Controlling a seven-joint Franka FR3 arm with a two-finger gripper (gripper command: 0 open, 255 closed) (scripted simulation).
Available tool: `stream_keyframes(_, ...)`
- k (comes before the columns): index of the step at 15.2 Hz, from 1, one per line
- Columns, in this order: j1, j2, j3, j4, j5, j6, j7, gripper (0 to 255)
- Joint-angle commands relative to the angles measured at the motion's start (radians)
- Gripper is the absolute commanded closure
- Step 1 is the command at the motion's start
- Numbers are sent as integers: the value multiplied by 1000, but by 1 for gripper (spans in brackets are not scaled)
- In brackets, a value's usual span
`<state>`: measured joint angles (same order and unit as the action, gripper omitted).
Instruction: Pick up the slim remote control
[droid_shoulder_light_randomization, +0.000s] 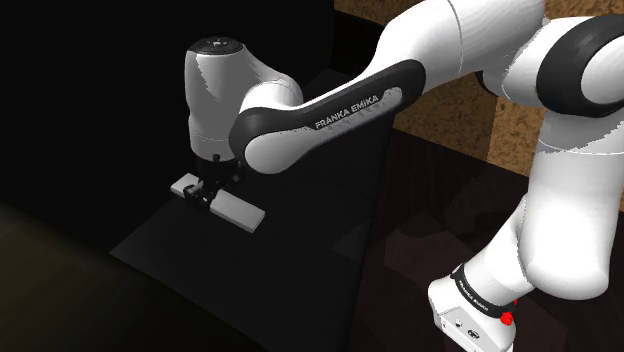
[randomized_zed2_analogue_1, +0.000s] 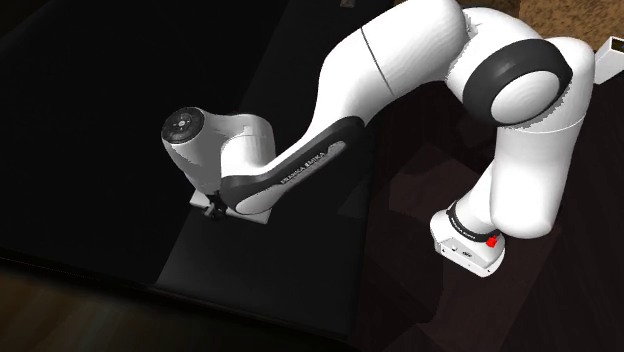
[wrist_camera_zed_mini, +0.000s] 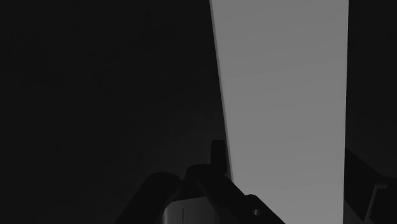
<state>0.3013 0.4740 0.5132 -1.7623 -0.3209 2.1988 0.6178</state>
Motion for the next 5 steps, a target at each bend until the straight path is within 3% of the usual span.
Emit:
stream_keyframes(1,-6,-17,6,6,11,-21,-8,255)
stream_keyframes(5,-9,-31,11,16,21,-43,-15,255)
